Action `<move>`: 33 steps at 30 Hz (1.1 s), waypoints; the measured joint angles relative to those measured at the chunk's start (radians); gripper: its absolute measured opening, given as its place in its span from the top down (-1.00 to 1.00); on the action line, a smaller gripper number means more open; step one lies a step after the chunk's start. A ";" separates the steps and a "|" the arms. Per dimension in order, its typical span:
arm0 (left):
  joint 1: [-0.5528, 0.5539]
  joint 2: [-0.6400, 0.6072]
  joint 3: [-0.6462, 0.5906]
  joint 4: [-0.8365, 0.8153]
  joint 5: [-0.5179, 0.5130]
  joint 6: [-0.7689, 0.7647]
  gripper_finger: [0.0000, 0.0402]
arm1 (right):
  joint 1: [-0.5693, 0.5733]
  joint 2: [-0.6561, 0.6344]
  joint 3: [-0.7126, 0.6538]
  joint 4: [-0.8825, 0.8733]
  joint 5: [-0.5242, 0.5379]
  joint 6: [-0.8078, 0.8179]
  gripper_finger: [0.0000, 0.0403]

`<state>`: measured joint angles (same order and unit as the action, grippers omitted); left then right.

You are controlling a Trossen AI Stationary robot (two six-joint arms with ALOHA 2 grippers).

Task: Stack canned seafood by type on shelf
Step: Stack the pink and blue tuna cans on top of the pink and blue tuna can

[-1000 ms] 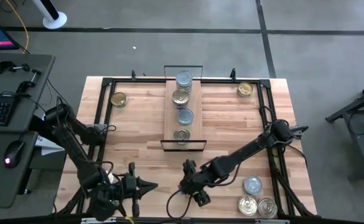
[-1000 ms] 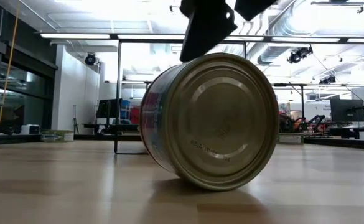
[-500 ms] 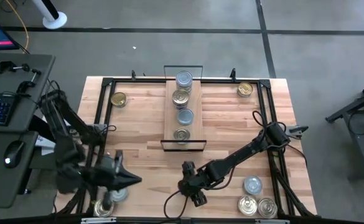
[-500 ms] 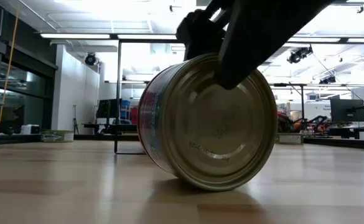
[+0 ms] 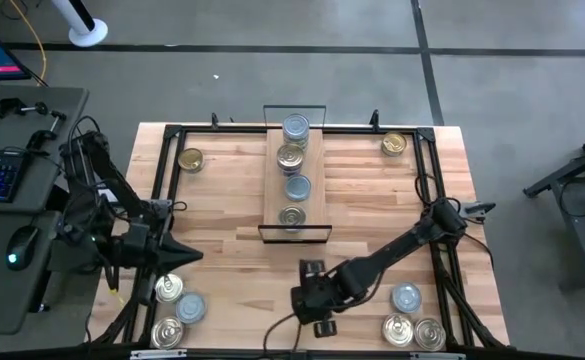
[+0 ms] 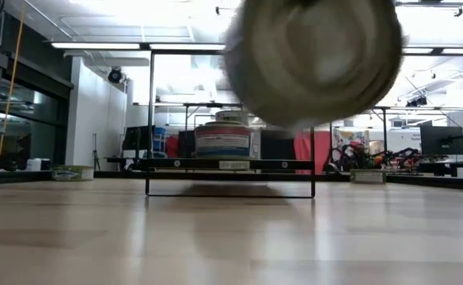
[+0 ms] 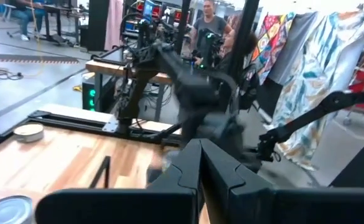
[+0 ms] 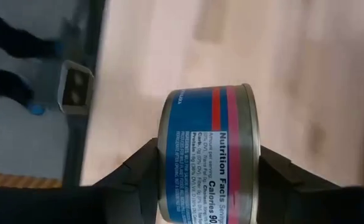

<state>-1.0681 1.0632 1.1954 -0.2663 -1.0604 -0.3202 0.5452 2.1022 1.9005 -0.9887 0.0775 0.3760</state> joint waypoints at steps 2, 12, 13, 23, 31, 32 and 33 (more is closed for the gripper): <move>0.002 -0.009 0.000 -0.037 -0.001 0.000 1.00 | 0.018 -0.001 0.073 -0.149 0.062 0.045 0.20; 0.017 -0.025 -0.001 -0.136 0.000 -0.001 1.00 | 0.059 -0.082 0.105 -0.554 0.134 0.345 0.20; 0.019 -0.025 -0.001 -0.140 0.001 -0.001 1.00 | 0.058 -0.112 0.066 -0.570 0.136 0.377 0.20; 0.007 -0.029 -0.001 -0.258 -0.006 -0.134 1.00 | 0.025 -0.629 -0.485 -0.539 0.318 0.797 0.20; 0.083 -0.027 -0.001 -0.274 -0.147 -0.214 1.00 | -0.175 -0.892 -0.774 -0.238 0.487 0.349 0.20; 0.099 -0.024 -0.001 -0.268 -0.157 -0.223 1.00 | -0.214 -0.906 -0.805 -0.170 0.482 0.212 0.20; 0.117 -0.020 -0.001 -0.256 -0.166 -0.228 1.00 | -0.249 -0.915 -0.832 -0.090 0.468 0.069 0.20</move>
<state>-0.9513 1.0432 1.1942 -0.5219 -1.2265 -0.5483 0.2961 1.1870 1.0681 -1.0782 0.5454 0.4448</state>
